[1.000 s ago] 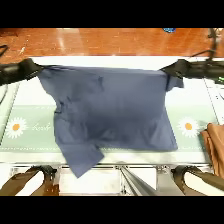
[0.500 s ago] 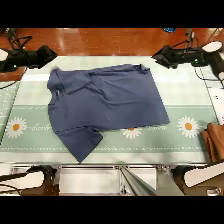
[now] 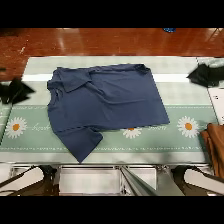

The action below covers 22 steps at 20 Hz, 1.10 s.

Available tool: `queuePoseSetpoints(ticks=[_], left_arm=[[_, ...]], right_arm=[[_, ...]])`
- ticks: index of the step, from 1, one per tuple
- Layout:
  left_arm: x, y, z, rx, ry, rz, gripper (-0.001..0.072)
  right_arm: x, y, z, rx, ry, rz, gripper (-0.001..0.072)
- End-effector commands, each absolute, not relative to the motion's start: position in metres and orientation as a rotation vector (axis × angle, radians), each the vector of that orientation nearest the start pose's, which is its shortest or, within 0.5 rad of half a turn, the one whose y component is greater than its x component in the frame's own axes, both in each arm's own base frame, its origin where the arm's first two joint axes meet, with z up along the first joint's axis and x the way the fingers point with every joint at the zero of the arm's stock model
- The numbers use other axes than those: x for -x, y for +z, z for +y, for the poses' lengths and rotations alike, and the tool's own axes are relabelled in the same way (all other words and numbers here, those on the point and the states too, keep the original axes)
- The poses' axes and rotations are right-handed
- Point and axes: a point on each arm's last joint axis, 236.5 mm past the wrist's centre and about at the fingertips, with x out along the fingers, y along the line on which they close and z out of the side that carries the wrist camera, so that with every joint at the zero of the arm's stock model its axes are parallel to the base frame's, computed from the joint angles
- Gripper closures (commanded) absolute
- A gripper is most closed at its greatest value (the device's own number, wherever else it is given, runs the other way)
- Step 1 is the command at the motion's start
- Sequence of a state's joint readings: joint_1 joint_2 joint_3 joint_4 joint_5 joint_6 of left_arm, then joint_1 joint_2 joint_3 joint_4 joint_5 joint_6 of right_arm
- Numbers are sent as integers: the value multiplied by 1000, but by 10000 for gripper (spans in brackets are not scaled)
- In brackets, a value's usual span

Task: Fold the shirts.

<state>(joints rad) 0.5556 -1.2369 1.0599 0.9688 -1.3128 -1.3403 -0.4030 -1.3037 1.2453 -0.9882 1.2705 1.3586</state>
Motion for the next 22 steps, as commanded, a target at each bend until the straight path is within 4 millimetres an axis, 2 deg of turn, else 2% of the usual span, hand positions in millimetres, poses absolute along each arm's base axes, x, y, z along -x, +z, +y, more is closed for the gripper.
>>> queuePoseSetpoints(ticks=[1, 3, 4, 6, 9, 13, 18, 22], left_arm=[[-278, -16, 61, 922, 73, 1167, 201], [-263, -28, 35, 1069, 63, 1116, 201], [-252, -38, 24, 1081, 60, 1138, 201], [-229, -60, 11, 1093, 76, 1217, 201], [-206, -79, 13, 1092, 160, 1309, 201], [-206, -87, 3, 1096, 148, 1357, 201], [-222, -101, -17, 1000, 100, 1379, 202], [-241, -107, -32, 1012, 76, 1354, 202]], right_arm=[[-325, 11, -43, -679, -29, 1109, 303], [-290, -12, -26, -741, 7, 1131, 303], [-277, -21, -15, -776, 24, 1136, 303], [-270, -27, 7, -851, 63, 1106, 303], [-261, -36, 25, -891, 113, 1126, 303], [-259, -41, 35, -820, 145, 1150, 304], [-258, -54, 39, -849, 145, 1202, 304], [-266, -59, 31, -849, 106, 1176, 303]])
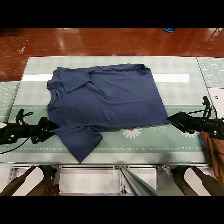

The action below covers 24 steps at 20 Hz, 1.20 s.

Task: Fold the shirts.

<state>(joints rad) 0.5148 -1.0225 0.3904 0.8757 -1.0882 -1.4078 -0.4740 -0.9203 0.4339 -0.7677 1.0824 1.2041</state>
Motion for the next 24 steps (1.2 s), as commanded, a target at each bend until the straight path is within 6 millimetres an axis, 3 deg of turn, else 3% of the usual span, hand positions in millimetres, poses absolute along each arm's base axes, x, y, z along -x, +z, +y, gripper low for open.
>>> queuePoseSetpoints(ticks=[1, 2, 3, 4, 5, 9, 15, 17, 21, 22, 23, 24], left_arm=[[-241, -109, -37, 1011, 66, 1366, 203], [-239, -112, -43, 1004, 54, 1390, 209], [-237, -115, -47, 999, 47, 1411, 339], [-235, -117, -50, 997, 41, 1427, 614], [-235, -118, -51, 991, 36, 1430, 690], [-240, -113, -50, 979, 19, 1419, 690], [-242, -111, -49, 976, 15, 1416, 690], [-240, -111, -51, 978, 10, 1422, 689], [-238, -110, -53, 982, 0, 1436, 689], [-238, -110, -53, 982, 0, 1436, 689], [-237, -109, -54, 982, -2, 1437, 689], [-237, -108, -54, 982, -6, 1437, 689]], right_arm=[[-267, -60, 26, -844, 90, 1171, 304], [-265, -62, 19, -851, 58, 1172, 304], [-263, -66, 7, -862, 10, 1170, 304], [-260, -69, -5, -869, -33, 1169, 303], [-257, -71, -13, -884, -66, 1171, 304], [-252, -76, -20, -909, -79, 1183, 304], [-262, -105, 9, -1085, 9, 1265, 304], [-274, -109, 26, -1096, 61, 1277, 304], [-322, -103, 47, -1034, 126, 1256, 307], [-331, -102, 55, -1010, 147, 1272, 331], [-335, -104, 64, -988, 165, 1302, 431], [-338, -103, 77, -962, 206, 1328, 601]])
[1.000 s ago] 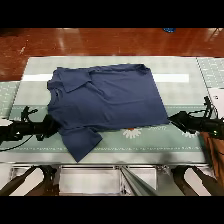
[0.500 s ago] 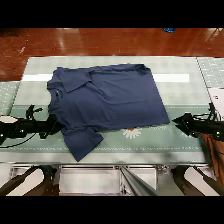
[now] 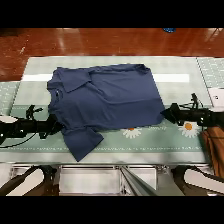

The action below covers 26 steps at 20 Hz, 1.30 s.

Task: Fold the shirts.

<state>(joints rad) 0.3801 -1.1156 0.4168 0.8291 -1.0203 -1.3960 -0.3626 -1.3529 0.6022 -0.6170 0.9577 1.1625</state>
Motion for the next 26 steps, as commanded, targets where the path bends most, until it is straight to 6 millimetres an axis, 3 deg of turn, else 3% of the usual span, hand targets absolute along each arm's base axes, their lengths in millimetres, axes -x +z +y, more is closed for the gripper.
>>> queuePoseSetpoints(ticks=[1, 3, 5, 6, 8, 10, 13, 15, 16, 18, 22, 26], left_arm=[[-238, -106, -54, 980, -12, 1436, 689], [-252, -87, -53, 941, -69, 1406, 689], [-284, -43, -46, 885, -135, 1317, 689], [-304, -11, -42, 850, -179, 1241, 689], [-345, 79, -39, 745, -289, 1020, 689], [-364, 176, -35, 609, -338, 801, 690], [-354, 294, -36, 424, -354, 536, 689], [-333, 353, -34, 295, -318, 404, 690], [-318, 374, -31, 247, -281, 359, 689], [-286, 399, -25, 152, -196, 309, 689], [-218, 428, -7, 26, -4, 193, 689], [-154, 444, -2, 4, 81, 93, 690]], right_arm=[[-343, -98, 88, -939, 245, 1337, 687], [-359, -68, 101, -887, 336, 1306, 687], [-383, -15, 96, -820, 398, 1235, 687], [-395, 18, 92, -760, 427, 1183, 688], [-416, 94, 75, -573, 435, 1027, 688], [-424, 171, 52, -455, 347, 871, 688], [-394, 299, 51, -306, 345, 572, 688], [-355, 358, 49, -216, 310, 425, 688], [-335, 371, 44, -205, 268, 395, 688], [-292, 385, 37, -171, 199, 368, 687], [-217, 425, 41, -119, 154, 210, 688], [-172, 413, 34, -127, 81, 238, 688]])
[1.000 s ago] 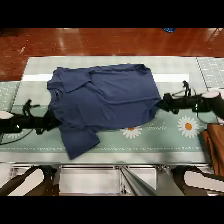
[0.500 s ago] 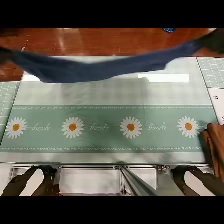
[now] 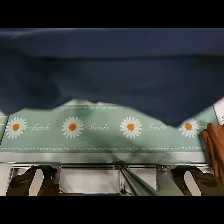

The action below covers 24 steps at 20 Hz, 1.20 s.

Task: Fold the shirts.

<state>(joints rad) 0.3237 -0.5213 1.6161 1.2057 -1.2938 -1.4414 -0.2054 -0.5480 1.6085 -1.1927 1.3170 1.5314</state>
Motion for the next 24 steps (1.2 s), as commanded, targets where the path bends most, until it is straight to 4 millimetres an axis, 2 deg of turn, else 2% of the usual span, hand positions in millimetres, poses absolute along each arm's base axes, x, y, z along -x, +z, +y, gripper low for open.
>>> queuePoseSetpoints(ticks=[1, 3, 5, 7, 9, 11, 13, 16, 17, 20, 23, 24], left_arm=[[-141, 447, -2, -11, 81, 71, 690], [-122, 448, -1, 2, 83, 49, 690], [-110, 440, 5, 14, 110, 69, 690], [-113, 432, 9, 24, 125, 108, 690], [-132, 417, 12, 50, 125, 183, 690], [-160, 383, 14, 81, 117, 329, 690], [-195, 342, 9, 111, 77, 492, 690], [-249, 279, -3, 176, -1, 700, 689], [-270, 261, -6, 184, -28, 745, 689], [-344, 209, 3, 231, -27, 841, 689], [-416, 143, 0, 336, -53, 935, 689], [-434, 118, 0, 360, -53, 977, 689]], right_arm=[[-165, 409, 34, -129, 72, 253, 688], [-157, 400, 33, -140, 59, 288, 687], [-154, 393, 33, -146, 56, 319, 688], [-156, 391, 29, -151, 38, 324, 688], [-165, 380, 26, -160, 32, 360, 688], [-183, 354, 25, -182, 42, 445, 688], [-206, 318, 26, -209, 62, 551, 688], [-252, 256, 24, -244, 88, 686, 688], [-270, 235, 23, -255, 99, 723, 688], [-334, 176, 11, -285, 101, 818, 688], [-404, 120, 11, -368, 139, 862, 688], [-426, 98, 12, -407, 149, 887, 688]])
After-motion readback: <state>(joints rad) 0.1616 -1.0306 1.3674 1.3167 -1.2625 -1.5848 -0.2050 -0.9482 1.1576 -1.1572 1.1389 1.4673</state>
